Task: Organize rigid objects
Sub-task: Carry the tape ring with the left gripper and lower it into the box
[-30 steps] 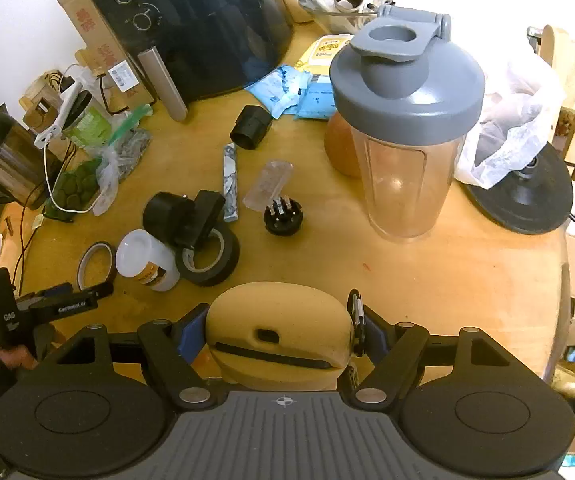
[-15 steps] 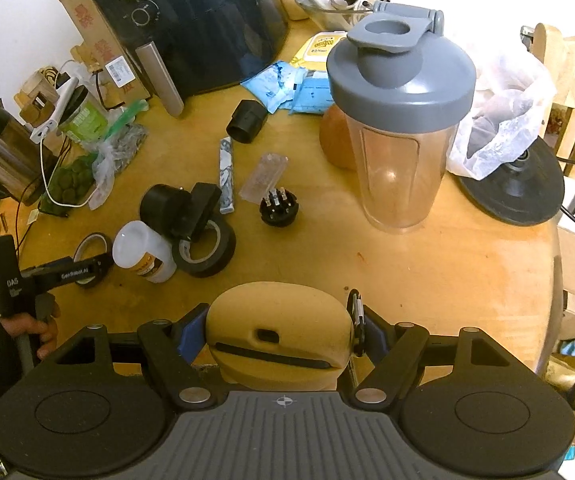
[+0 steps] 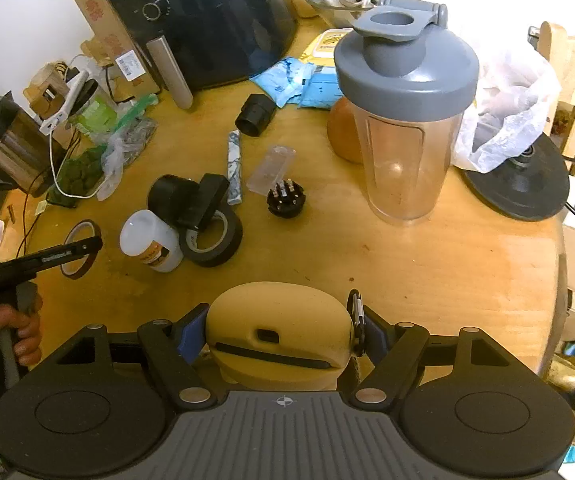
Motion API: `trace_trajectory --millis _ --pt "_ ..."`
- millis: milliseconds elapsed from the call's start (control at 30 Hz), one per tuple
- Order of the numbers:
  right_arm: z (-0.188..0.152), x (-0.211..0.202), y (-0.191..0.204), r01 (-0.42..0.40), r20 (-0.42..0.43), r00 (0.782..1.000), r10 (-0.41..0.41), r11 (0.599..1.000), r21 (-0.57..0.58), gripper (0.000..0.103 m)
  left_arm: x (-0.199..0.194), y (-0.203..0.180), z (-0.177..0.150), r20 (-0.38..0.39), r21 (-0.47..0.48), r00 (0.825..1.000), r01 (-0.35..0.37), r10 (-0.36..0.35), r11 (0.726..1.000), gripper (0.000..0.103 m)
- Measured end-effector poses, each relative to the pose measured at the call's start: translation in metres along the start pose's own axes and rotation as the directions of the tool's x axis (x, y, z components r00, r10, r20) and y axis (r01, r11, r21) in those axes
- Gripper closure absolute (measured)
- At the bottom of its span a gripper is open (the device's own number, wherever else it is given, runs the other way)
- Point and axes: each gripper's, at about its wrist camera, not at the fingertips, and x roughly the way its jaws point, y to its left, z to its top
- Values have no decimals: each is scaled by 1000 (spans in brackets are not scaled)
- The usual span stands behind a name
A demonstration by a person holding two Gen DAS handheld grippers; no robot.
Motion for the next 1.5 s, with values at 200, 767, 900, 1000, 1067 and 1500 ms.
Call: trace_trajectory --millis 200,767,900,1000,1067,1500 --pt "0 1 2 -35 -7 999 35 999 -27 25 -32 -11 -3 37 -9 999 -16 16 1000 11" --pt "-11 -11 -10 -96 -7 995 96 990 -102 25 -102 -64 -32 69 -42 997 31 -28 999 12" --pt "-15 -15 -17 -106 -1 994 107 989 -106 25 -110 -79 -42 65 -28 996 63 -61 998 12" --pt "-17 -17 -23 -113 2 993 114 989 -99 25 -116 -90 -49 60 -16 996 72 -71 997 12" --pt "-18 -19 -25 -119 5 993 120 988 -95 25 -119 -97 -54 56 -8 996 77 -76 997 12" --pt "-35 -26 -34 -155 2 988 156 982 -104 25 -125 -128 -90 -16 26 994 110 -110 994 11"
